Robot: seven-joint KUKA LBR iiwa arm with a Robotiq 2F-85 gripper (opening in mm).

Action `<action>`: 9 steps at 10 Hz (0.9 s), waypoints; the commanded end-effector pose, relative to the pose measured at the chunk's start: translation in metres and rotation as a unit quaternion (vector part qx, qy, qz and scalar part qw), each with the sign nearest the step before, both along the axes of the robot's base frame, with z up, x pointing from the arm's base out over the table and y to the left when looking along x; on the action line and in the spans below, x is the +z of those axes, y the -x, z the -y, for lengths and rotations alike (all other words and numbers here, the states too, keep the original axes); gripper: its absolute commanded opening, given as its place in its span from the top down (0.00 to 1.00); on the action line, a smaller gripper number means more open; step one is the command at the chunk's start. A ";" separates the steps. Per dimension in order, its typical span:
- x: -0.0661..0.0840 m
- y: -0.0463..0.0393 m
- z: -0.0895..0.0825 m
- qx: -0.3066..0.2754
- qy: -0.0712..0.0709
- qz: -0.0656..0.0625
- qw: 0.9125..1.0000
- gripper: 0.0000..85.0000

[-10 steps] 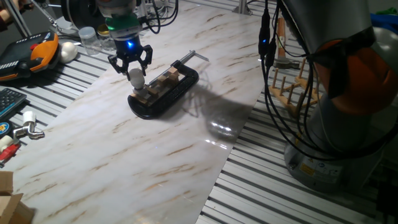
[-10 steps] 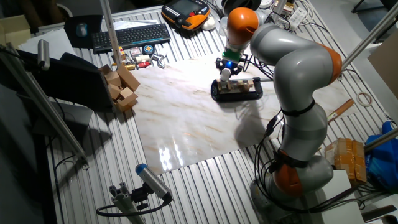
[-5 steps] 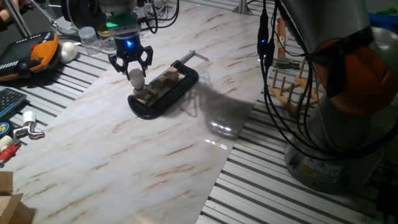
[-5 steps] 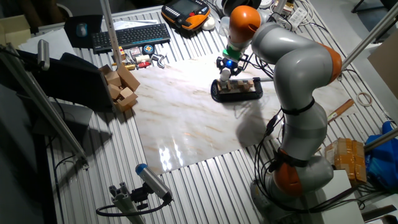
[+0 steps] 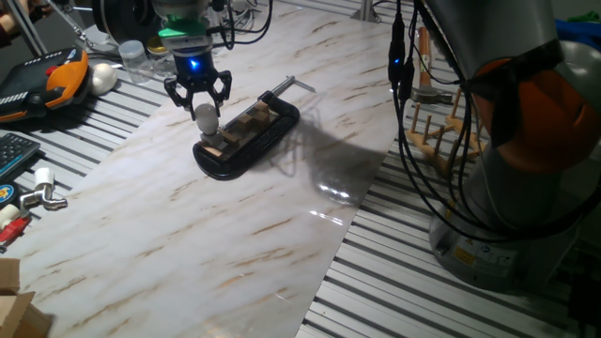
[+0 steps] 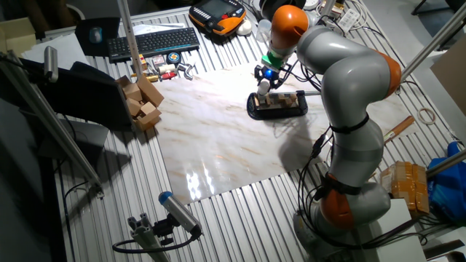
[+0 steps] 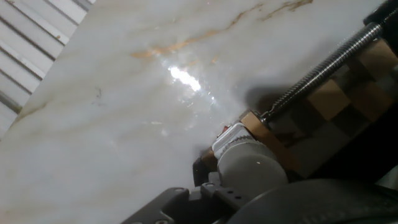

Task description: Install the light bulb by rotating it

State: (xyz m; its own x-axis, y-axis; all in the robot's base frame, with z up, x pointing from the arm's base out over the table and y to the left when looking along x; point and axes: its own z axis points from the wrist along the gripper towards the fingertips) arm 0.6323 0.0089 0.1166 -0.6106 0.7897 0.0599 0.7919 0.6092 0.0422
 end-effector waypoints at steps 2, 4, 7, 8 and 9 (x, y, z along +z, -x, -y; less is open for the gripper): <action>0.000 -0.0002 0.000 -0.012 -0.002 0.002 1.000 1.00; 0.001 -0.0003 0.000 -0.021 -0.002 0.002 1.000 1.00; 0.001 -0.0001 0.000 -0.021 -0.004 0.005 1.000 1.00; 0.001 0.0001 0.000 -0.026 -0.004 0.007 1.000 0.80; 0.001 0.0003 0.000 -0.027 -0.003 0.009 1.000 0.60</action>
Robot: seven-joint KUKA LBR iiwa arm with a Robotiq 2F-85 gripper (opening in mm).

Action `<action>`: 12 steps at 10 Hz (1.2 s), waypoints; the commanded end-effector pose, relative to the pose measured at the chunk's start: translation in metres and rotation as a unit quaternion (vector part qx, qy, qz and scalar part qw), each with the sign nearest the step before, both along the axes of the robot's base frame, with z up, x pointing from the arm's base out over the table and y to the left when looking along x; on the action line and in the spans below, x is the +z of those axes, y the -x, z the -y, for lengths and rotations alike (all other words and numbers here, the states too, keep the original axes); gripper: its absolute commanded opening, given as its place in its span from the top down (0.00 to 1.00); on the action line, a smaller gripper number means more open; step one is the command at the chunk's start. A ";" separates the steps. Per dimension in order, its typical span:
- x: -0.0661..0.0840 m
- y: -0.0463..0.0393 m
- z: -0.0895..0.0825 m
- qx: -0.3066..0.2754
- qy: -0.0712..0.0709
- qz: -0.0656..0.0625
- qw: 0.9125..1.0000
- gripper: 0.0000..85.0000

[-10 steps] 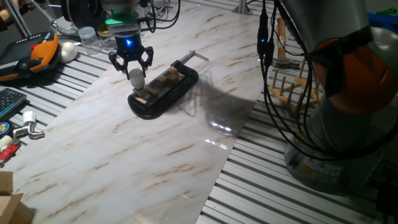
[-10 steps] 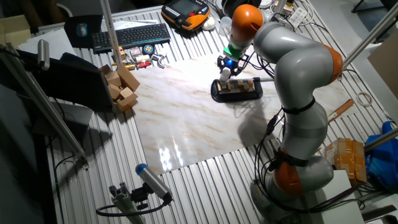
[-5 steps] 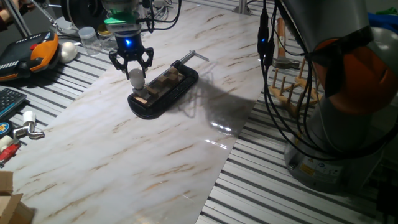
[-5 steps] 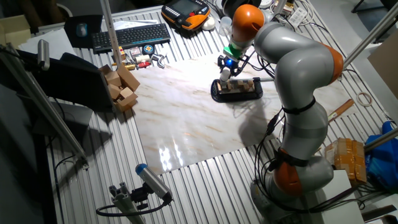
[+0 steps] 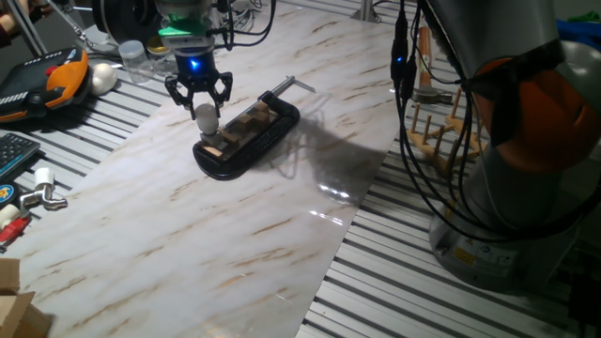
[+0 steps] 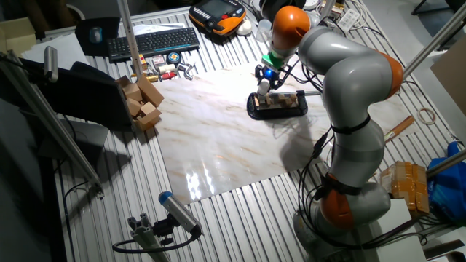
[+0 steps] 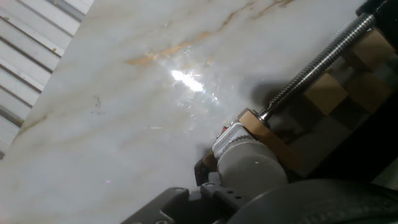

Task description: Install the light bulb by rotating it

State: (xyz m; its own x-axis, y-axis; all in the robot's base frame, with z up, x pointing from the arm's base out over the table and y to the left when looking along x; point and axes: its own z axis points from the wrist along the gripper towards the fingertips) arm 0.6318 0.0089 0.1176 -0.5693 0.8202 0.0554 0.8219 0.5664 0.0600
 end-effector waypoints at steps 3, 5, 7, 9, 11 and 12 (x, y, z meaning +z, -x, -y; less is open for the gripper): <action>0.000 -0.0001 0.000 0.004 -0.001 0.005 1.000 0.40; 0.000 0.0001 0.000 0.001 -0.002 0.011 1.000 0.20; 0.000 0.0002 0.001 0.007 0.003 0.018 1.000 0.00; 0.003 0.0003 0.001 0.032 0.009 0.024 0.999 0.00; 0.013 0.0003 0.005 0.108 0.028 0.038 0.993 0.00; 0.018 0.0010 0.007 0.165 0.036 0.046 0.985 0.00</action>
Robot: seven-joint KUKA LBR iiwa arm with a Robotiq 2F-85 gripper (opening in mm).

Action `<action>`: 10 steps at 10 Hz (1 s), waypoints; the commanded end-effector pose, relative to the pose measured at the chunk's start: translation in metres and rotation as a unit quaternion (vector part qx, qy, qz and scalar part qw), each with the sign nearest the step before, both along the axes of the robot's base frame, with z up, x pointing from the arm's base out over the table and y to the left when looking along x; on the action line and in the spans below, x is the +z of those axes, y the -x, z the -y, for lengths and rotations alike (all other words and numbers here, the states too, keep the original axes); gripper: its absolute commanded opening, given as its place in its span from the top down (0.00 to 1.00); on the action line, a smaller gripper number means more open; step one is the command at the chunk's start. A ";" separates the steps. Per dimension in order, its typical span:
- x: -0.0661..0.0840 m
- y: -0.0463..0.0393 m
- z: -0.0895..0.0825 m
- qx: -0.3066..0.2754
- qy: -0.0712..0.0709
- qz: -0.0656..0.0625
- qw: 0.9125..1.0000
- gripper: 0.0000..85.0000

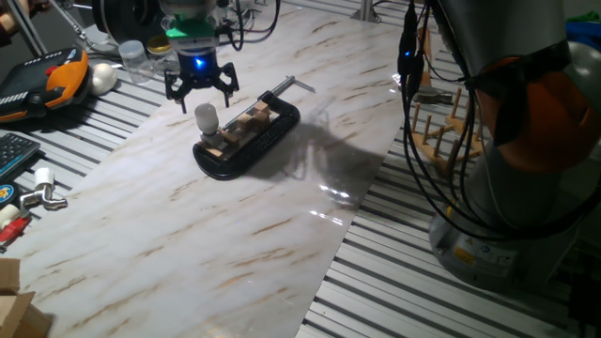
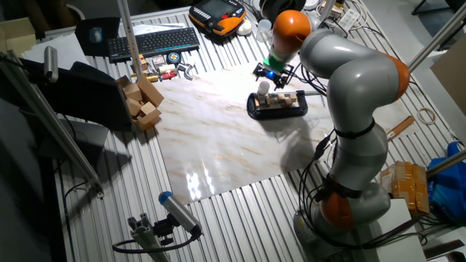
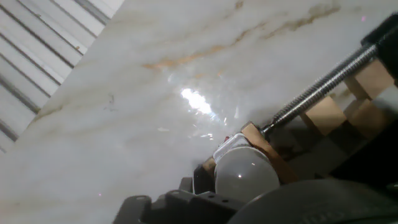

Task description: Install the light bulb by rotating it

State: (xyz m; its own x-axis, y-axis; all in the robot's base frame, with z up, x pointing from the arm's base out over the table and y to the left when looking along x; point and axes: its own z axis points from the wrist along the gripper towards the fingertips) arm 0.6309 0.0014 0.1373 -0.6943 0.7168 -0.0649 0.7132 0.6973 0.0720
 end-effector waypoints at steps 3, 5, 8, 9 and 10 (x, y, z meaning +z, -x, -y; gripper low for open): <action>0.013 -0.0005 0.000 0.242 0.028 -0.002 0.970 0.20; 0.017 -0.0010 -0.001 0.304 0.013 -0.015 0.952 0.60; 0.023 -0.0021 -0.006 0.373 0.011 -0.037 0.927 1.00; 0.024 -0.0025 -0.008 0.369 0.010 -0.038 0.929 1.00; 0.024 -0.0027 -0.009 0.347 0.007 -0.039 0.937 1.00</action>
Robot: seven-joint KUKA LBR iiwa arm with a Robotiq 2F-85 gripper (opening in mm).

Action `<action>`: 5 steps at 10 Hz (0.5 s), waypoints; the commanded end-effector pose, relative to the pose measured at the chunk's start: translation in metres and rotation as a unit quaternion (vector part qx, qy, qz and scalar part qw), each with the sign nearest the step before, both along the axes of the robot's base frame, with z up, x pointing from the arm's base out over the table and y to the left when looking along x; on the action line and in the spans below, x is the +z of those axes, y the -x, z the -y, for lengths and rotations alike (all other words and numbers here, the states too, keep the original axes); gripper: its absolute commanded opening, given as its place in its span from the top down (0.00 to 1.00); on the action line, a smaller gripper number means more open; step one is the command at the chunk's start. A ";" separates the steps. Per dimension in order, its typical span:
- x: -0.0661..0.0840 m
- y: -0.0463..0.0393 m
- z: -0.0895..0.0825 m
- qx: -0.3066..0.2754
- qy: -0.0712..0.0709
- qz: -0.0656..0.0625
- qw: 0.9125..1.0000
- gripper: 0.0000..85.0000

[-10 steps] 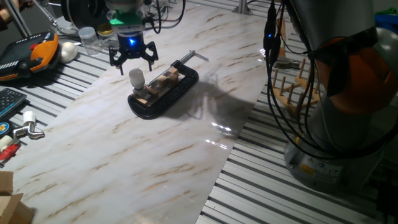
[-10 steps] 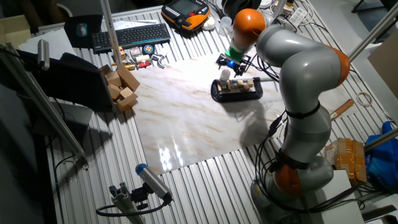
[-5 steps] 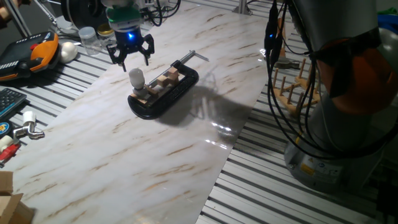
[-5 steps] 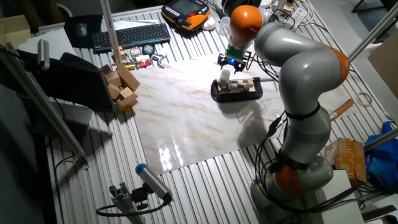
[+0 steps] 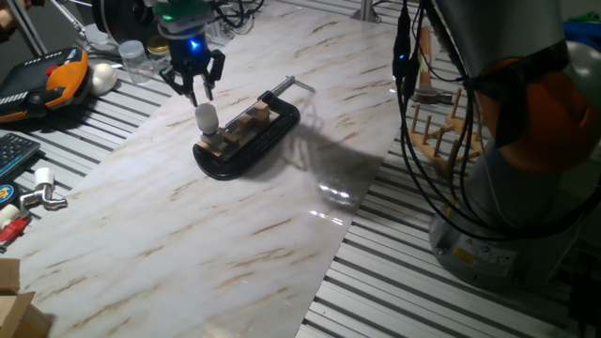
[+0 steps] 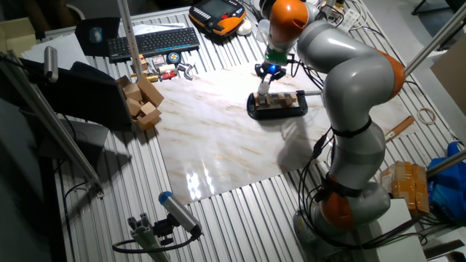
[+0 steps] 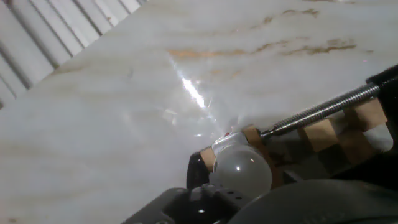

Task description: Install the light bulb by rotating it

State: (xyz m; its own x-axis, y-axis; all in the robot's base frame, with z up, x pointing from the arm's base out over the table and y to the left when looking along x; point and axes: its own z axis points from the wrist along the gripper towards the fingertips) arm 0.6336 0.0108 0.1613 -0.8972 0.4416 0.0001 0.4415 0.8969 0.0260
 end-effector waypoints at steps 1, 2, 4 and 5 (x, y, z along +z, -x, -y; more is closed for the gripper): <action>0.000 0.0002 -0.001 0.173 0.000 0.000 0.985 1.00; 0.001 0.0001 -0.003 0.165 0.001 -0.001 0.986 1.00; 0.004 0.0018 -0.006 0.210 0.001 0.015 0.978 1.00; 0.006 0.0026 -0.007 0.280 0.015 0.031 0.959 1.00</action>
State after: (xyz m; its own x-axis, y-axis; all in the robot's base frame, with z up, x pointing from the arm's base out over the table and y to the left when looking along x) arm 0.6311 0.0171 0.1674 -0.9570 0.2834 -0.0618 0.2833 0.9590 0.0108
